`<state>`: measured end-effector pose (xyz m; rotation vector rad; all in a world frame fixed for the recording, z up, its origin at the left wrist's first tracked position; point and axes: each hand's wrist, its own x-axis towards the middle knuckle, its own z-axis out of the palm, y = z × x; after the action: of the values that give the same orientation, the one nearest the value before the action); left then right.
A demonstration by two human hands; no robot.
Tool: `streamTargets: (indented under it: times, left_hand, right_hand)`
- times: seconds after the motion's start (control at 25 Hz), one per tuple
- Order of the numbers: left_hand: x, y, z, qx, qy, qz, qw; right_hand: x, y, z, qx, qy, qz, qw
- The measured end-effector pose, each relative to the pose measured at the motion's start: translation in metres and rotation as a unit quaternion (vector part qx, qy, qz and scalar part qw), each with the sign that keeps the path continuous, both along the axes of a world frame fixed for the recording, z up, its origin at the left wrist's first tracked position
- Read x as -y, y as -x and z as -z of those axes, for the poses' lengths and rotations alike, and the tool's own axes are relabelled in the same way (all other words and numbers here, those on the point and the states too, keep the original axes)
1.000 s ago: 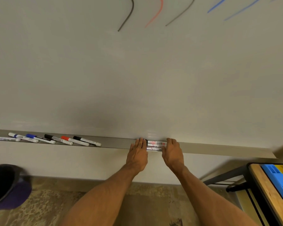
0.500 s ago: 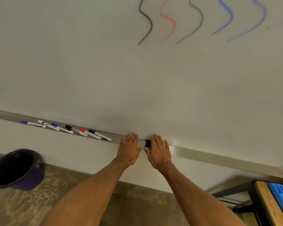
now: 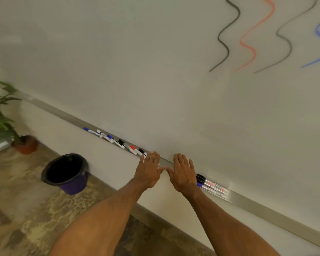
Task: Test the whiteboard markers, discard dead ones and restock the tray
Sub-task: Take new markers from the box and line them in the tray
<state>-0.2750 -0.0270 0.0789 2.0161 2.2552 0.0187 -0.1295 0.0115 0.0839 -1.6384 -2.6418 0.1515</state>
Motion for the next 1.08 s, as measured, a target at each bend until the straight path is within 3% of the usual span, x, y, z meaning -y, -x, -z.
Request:
streamTargets:
  times: [0.28, 0.56, 1.08]
  left_hand:
    - [-0.012, 0.060, 0.014, -0.001, 0.028, -0.029, 0.999]
    - [-0.040, 0.113, 0.042, 0.024, 0.063, -0.003, 0.998]
    - [-0.069, 0.152, 0.079, 0.042, 0.063, 0.059, 0.995]
  right_hand:
    - [-0.018, 0.063, 0.020, -0.021, 0.008, -0.031, 0.999]
    - [-0.042, 0.110, 0.050, -0.043, 0.010, 0.004, 0.999]
    - [-0.073, 0.137, 0.068, 0.023, 0.047, 0.040, 0.998]
